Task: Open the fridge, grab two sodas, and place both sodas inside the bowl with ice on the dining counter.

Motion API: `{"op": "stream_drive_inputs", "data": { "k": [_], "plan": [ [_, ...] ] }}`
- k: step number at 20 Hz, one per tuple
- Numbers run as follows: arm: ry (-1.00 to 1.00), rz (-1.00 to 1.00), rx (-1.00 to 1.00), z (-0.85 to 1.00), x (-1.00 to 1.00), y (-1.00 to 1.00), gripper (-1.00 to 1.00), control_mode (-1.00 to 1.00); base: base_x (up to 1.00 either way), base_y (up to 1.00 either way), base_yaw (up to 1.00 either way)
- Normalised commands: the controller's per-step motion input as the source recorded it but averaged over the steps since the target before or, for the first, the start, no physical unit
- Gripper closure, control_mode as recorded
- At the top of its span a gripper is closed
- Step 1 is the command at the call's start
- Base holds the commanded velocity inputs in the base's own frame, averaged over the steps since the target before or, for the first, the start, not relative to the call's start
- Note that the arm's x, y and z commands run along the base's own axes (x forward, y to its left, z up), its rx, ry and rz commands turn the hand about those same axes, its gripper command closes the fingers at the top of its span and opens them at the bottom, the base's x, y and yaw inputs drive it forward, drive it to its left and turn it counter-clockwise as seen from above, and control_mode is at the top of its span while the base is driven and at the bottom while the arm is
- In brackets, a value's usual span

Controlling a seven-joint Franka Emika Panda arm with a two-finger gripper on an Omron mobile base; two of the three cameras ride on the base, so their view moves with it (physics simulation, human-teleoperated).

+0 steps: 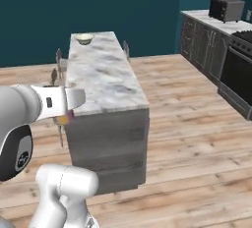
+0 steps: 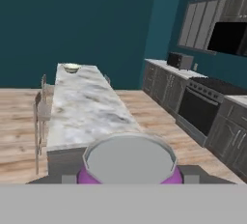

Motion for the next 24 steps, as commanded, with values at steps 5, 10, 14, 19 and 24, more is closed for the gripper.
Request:
{"op": "stream_drive_inputs", "data": {
  "k": [5,10,14,19,24],
  "plan": [
    [0.0,0.0,0.0,0.0,0.0,0.0,1.0,1.0,-0.12,1.0,0.12],
    [0.0,0.0,0.0,0.0,0.0,0.0,1.0,1.0,0.18,1.0,0.01],
    [0.0,0.0,0.0,0.0,0.0,0.0,1.0,1.0,0.44,1.0,-0.1],
    [0.0,0.0,0.0,0.0,0.0,0.0,1.0,1.0,0.46,1.0,-0.2],
    [0.0,0.0,0.0,0.0,0.0,0.0,1.0,1.0,0.45,1.0,-0.21]
  ]
}}
